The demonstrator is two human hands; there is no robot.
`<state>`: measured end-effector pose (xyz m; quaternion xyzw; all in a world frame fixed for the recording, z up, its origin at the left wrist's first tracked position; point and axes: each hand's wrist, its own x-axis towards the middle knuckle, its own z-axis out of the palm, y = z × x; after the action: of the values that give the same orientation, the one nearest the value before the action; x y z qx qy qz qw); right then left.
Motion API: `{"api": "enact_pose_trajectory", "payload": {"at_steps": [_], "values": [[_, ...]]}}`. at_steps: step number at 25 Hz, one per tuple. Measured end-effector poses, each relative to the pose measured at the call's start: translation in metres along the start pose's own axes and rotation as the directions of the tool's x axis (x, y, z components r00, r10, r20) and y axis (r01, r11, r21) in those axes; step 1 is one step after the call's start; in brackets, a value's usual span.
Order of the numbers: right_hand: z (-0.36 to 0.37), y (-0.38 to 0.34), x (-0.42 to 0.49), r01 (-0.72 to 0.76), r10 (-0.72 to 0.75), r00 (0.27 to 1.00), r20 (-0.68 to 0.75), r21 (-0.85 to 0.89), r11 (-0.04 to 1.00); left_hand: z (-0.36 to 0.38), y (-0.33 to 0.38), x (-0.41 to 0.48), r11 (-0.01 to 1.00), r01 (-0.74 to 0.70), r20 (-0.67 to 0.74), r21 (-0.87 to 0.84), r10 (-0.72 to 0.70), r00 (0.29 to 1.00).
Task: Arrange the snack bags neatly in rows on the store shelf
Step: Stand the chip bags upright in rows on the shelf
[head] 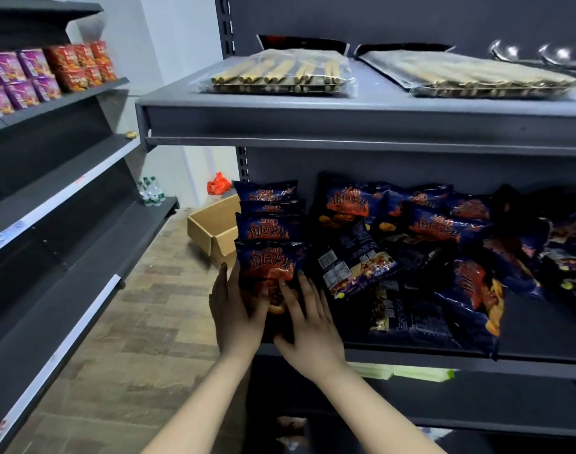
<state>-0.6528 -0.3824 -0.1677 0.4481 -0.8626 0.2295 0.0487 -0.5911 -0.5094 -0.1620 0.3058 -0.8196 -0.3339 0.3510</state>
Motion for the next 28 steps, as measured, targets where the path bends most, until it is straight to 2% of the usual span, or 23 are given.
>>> {"api": "enact_pose_trajectory", "payload": {"at_steps": [3, 6, 9, 10, 12, 14, 16, 18, 20, 28], "values": [[0.000, 0.003, -0.005, 0.060, -0.047, 0.994, -0.095, 0.135, 0.989, -0.003, 0.001, -0.016, 0.981, -0.194, -0.054, -0.010, 0.193, 0.980], [-0.011, 0.004, -0.012, 0.116, -0.027, 0.957, -0.289, 0.295, 0.948, -0.006, 0.029, -0.022, 0.910, -0.405, -0.117, -0.086, 0.395, 0.911], [-0.034, 0.018, -0.022, 0.195, -0.102, 0.866, -0.489, 0.142, 0.970, -0.001, 0.082, -0.018, 0.827, -0.505, -0.139, -0.245, 0.486, 0.863], [-0.044, 0.027, -0.026, 0.170, -0.110, 0.847, -0.519, 0.069, 0.983, 0.006, 0.098, -0.019, 0.809, -0.521, -0.107, -0.271, 0.512, 0.852], [-0.067, 0.051, -0.031, 0.053, -0.076, 0.837, -0.542, -0.058, 0.997, 0.026, 0.121, -0.024, 0.815, -0.532, 0.047, -0.230, 0.555, 0.830], [-0.088, 0.081, -0.033, -0.139, 0.029, 0.886, -0.464, -0.206, 0.969, 0.051, 0.130, -0.024, 0.849, -0.526, 0.254, -0.049, 0.520, 0.816], [-0.107, 0.113, -0.037, -0.327, 0.243, 0.930, -0.275, -0.322, 0.889, 0.079, 0.131, -0.020, 0.869, -0.469, 0.455, 0.155, 0.359, 0.815], [-0.116, 0.141, -0.041, -0.439, 0.431, 0.897, -0.098, -0.312, 0.843, 0.106, 0.130, -0.019, 0.864, -0.436, 0.569, 0.252, 0.232, 0.789], [-0.117, 0.157, -0.046, -0.460, 0.473, 0.881, -0.026, -0.281, 0.842, 0.127, 0.131, -0.020, 0.848, -0.452, 0.616, 0.276, 0.205, 0.761], [-0.128, 0.198, -0.050, -0.432, 0.448, 0.894, -0.002, -0.270, 0.861, 0.164, 0.147, -0.027, 0.827, -0.465, 0.620, 0.316, 0.191, 0.761]]}}
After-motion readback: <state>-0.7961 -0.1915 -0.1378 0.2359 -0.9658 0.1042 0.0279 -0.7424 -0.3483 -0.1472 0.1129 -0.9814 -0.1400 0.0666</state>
